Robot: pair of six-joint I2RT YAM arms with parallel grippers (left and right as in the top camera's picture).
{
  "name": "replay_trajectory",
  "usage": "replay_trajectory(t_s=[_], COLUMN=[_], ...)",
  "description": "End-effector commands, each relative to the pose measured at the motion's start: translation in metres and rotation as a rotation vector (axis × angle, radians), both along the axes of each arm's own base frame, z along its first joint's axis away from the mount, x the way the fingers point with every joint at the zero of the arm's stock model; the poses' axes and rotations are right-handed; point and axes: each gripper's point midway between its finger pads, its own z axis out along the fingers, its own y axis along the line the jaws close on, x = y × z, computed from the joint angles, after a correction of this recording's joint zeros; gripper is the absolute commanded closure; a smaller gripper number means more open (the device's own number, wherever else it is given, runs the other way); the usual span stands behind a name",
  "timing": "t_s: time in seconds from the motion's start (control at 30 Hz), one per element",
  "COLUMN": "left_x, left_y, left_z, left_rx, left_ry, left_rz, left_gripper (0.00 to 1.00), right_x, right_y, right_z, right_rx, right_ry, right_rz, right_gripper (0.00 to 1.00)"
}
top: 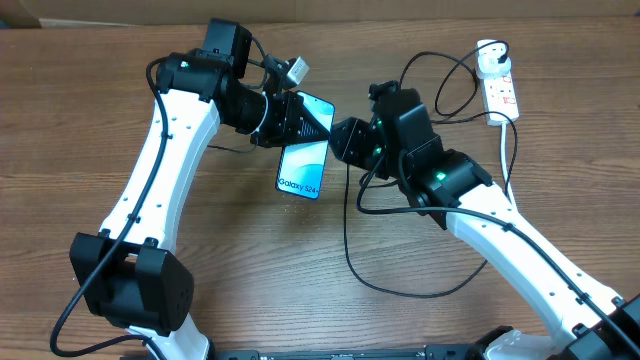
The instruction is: Plug charger to phone and switch on socket
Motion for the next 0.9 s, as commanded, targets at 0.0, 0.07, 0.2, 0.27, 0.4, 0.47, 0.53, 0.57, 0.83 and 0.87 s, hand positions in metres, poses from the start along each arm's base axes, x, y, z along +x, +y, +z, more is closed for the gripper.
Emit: replay_trajectory(t_s=[0.0, 0.07, 0.2, 0.27, 0.4, 0.47, 0.53, 0.57, 0.83, 0.87], left_x=[-0.010, -0.010, -0.011, -0.011, -0.012, -0.012, -0.013, -0.014, -0.016, -0.016], left_y=[-0.019, -0.018, -0.018, -0.018, -0.020, -0.020, -0.022, -0.022, -0.025, -0.025], left_z=[0.001, -0.001, -0.002, -0.002, -0.002, -0.002, -0.002, -0.002, -0.004, -0.005], left_rx=[-0.005, 0.005, 0.011, 0.013, 0.013, 0.013, 0.013, 0.013, 0.029, 0.032], left_ry=[-0.016, -0.017, -0.012, -0.012, -0.013, -0.013, -0.013, -0.013, -0.016, -0.017], left_rz=[-0.055, -0.051, -0.052, -0.053, -0.057, -0.059, -0.062, -0.064, -0.073, -0.071], left_gripper=[0.96, 0.96, 0.96, 0.96, 0.96, 0.96, 0.96, 0.96, 0.96, 0.96], right_x=[-0.022, -0.023, -0.023, -0.023, -0.025, -0.025, -0.025, -0.025, -0.027, -0.028], right_y=[0.040, 0.040, 0.044, 0.047, 0.050, 0.051, 0.051, 0.051, 0.055, 0.055], right_z=[0.055, 0.055, 0.062, 0.067, 0.069, 0.068, 0.069, 0.068, 0.072, 0.071], right_rx=[0.143, 0.145, 0.171, 0.189, 0.194, 0.194, 0.195, 0.194, 0.202, 0.199], right_ry=[-0.061, -0.062, -0.080, -0.093, -0.098, -0.097, -0.097, -0.097, -0.109, -0.110], right_rz=[0.150, 0.153, 0.169, 0.183, 0.189, 0.192, 0.192, 0.191, 0.202, 0.204], right_gripper=[0.77, 0.77, 0.78, 0.78, 0.78, 0.78, 0.78, 0.78, 0.78, 0.78])
